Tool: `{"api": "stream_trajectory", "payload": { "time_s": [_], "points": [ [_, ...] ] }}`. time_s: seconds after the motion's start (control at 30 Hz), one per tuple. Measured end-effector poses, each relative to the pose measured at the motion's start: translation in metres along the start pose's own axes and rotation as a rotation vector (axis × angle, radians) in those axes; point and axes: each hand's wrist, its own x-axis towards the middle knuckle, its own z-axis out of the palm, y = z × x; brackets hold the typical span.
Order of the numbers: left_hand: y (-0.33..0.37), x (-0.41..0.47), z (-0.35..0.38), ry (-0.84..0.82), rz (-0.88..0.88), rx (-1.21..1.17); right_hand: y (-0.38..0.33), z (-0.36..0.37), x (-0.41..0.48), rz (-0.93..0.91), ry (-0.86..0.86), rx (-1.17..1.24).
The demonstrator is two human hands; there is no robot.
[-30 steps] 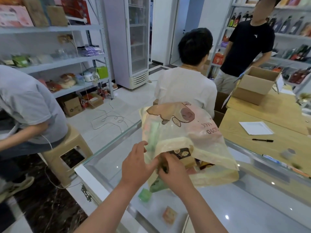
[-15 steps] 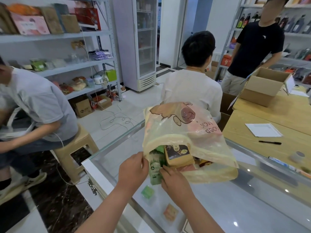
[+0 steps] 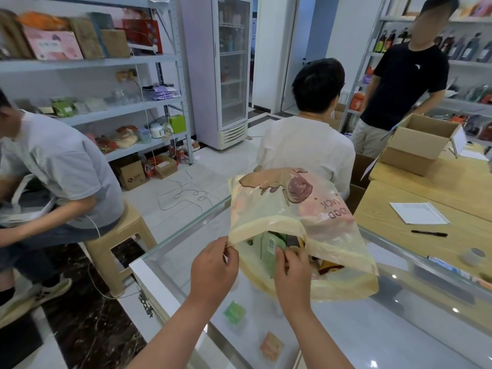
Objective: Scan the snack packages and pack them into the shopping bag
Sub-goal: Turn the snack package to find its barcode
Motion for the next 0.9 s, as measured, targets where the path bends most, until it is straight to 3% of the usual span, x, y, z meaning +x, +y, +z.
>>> {"api": "stream_trajectory", "payload": {
  "time_s": [0.17, 0.33, 0.47, 0.67, 0.9],
  "points": [
    [0.002, 0.001, 0.004, -0.03, -0.047, -0.053, 0.001, -0.003, 0.032, 0.228, -0.009, -0.103],
    [0.01, 0.0, 0.007, -0.064, -0.144, -0.132, -0.025, 0.0, 0.049, 0.041, -0.135, -0.102],
    [0.015, 0.002, 0.009, -0.041, -0.155, -0.173, -0.034, 0.003, 0.056, 0.026, -0.064, 0.069],
    [0.01, -0.001, 0.013, -0.099, -0.22, -0.175, -0.032, -0.002, 0.071, 0.054, -0.19, -0.446],
    [0.009, 0.0, 0.02, -0.167, -0.221, -0.142, -0.015, -0.012, 0.049, -0.027, -0.2, -0.244]
  ]
}}
